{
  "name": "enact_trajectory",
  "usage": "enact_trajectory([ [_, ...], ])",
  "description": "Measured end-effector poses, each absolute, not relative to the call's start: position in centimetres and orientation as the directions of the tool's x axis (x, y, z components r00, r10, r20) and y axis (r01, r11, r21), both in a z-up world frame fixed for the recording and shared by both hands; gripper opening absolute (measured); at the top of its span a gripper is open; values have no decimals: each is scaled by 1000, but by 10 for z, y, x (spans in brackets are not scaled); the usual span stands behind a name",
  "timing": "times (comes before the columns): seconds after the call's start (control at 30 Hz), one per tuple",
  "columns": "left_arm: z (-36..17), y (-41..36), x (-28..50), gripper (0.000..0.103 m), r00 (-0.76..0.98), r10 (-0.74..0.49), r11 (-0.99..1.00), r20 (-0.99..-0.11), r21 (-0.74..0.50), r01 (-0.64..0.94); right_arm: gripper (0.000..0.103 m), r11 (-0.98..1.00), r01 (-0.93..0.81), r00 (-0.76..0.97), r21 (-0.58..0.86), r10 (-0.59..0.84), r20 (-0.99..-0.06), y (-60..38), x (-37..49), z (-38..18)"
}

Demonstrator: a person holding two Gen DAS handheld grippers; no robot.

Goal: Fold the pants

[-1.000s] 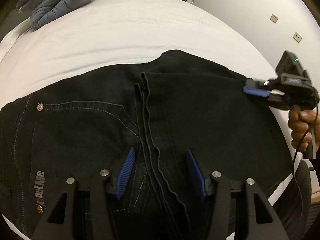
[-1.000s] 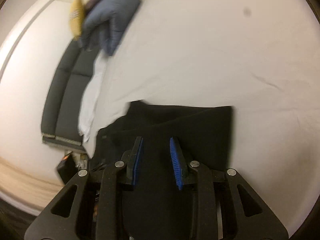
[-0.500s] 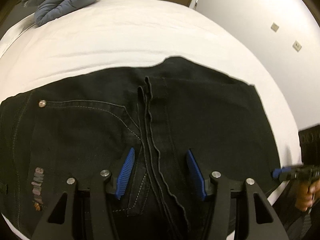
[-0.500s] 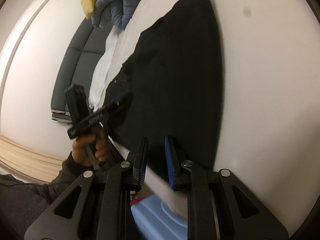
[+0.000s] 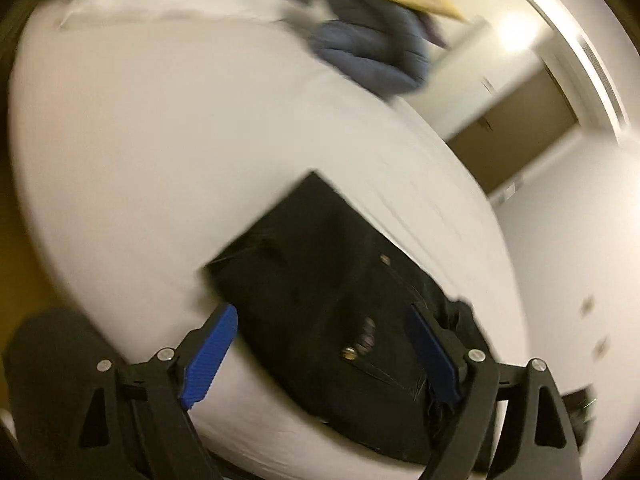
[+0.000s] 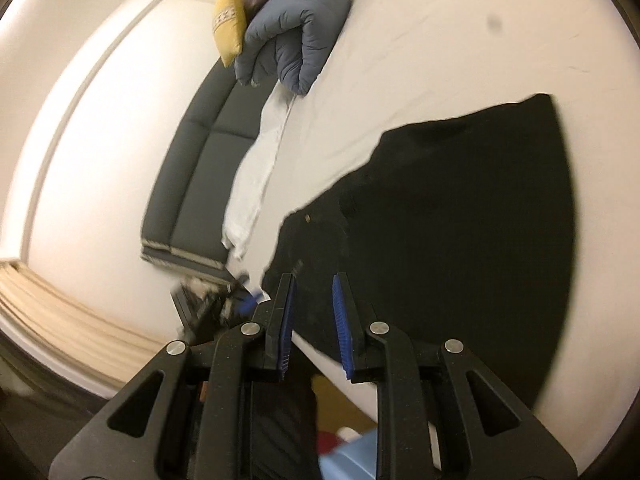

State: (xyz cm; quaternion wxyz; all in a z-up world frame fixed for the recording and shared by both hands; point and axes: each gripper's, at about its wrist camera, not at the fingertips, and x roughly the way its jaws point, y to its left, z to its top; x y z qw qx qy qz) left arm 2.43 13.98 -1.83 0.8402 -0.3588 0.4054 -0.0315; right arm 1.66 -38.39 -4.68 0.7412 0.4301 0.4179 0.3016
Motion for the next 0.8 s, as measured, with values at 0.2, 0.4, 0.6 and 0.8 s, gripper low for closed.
enact_trajectory([
  [0.2, -48, 165, 40, 88, 655, -398, 589, -643, -726, -355, 19, 357, -6, 438, 934, 840, -319, -362, 51, -74],
  [0.4, -69, 155, 51, 87, 655, -470, 496, -592, -791, -358, 19, 330, 22, 415, 944, 856, -309, -334, 66, -92],
  [0.6, -83, 161, 57, 54, 657, -529, 385, -537, -842, -378, 19, 307, 26, 406, 951, 866, -291, -324, 79, -100],
  [0.8, -94, 161, 59, 19, 654, -567, 329, -501, -866, -378, 19, 333, -4, 336, 943, 889, -312, -298, 105, -90],
])
